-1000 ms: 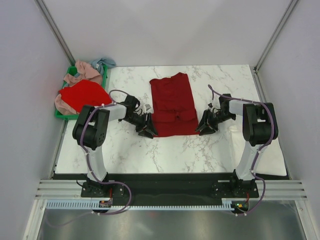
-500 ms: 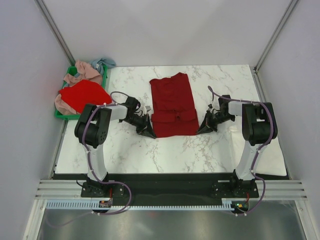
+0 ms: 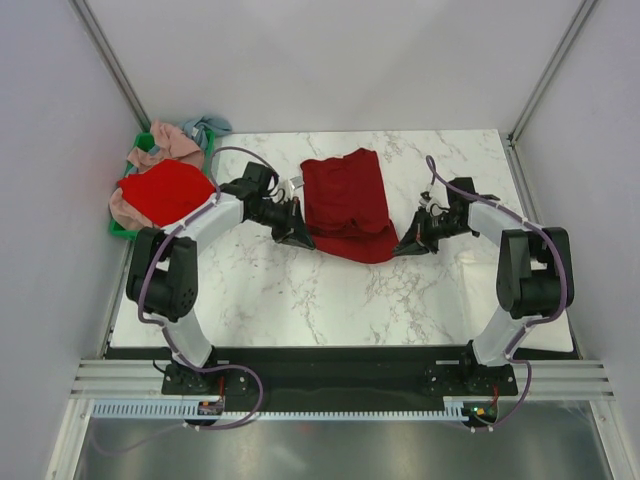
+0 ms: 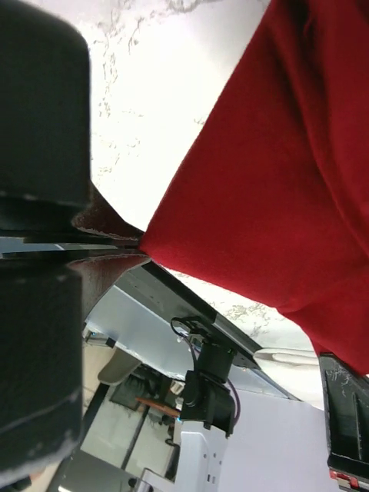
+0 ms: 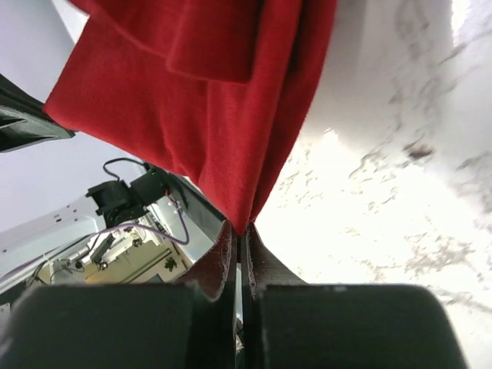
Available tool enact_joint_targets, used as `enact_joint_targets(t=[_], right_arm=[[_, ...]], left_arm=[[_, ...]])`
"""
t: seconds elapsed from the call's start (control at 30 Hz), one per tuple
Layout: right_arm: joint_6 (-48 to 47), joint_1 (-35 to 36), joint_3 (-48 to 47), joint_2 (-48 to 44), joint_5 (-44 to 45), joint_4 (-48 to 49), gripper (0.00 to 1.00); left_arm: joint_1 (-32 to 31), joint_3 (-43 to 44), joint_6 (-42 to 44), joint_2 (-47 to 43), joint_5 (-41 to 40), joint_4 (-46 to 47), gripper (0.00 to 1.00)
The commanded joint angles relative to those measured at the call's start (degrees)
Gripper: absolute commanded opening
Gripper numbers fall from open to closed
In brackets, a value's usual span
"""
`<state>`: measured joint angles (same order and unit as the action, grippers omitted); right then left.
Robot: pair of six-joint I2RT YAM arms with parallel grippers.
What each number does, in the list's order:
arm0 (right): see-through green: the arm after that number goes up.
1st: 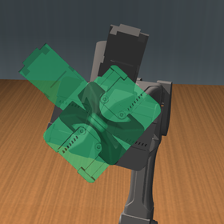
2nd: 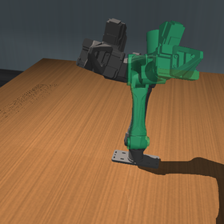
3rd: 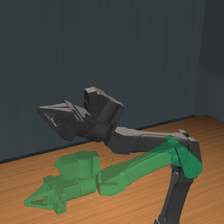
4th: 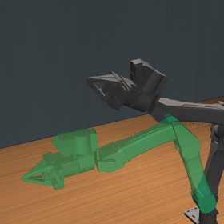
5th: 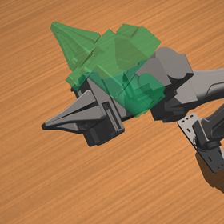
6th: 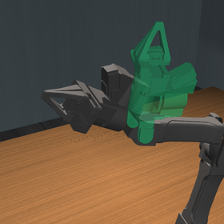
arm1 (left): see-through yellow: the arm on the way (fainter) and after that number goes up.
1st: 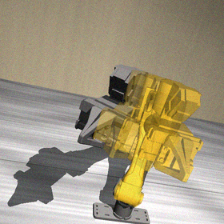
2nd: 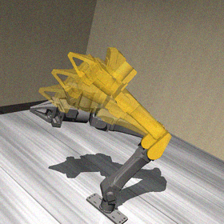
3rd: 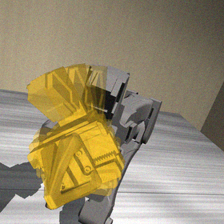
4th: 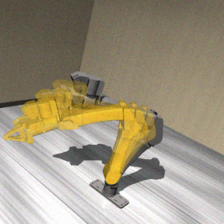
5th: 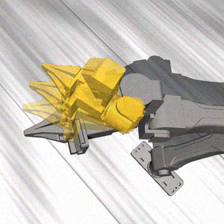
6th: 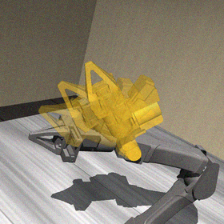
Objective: Fold and stack the t-shirts
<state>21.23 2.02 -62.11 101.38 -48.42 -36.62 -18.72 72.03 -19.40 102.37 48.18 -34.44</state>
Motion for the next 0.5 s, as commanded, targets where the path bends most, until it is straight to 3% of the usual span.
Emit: enact_joint_targets(t=[0.0,0.47], right_arm=[[-1.2,-0.6,-0.1,-3.1,-3.4,-3.5,0.0],[-3.7,-0.9,-3.7,-5.8,-4.8,-7.6,0.0]], left_arm=[[-1.4,1.0,3.4,-3.5,1.1,-3.5,0.02],[-1.8,-0.5,5.8,-9.4,-1.2,-5.3,0.02]])
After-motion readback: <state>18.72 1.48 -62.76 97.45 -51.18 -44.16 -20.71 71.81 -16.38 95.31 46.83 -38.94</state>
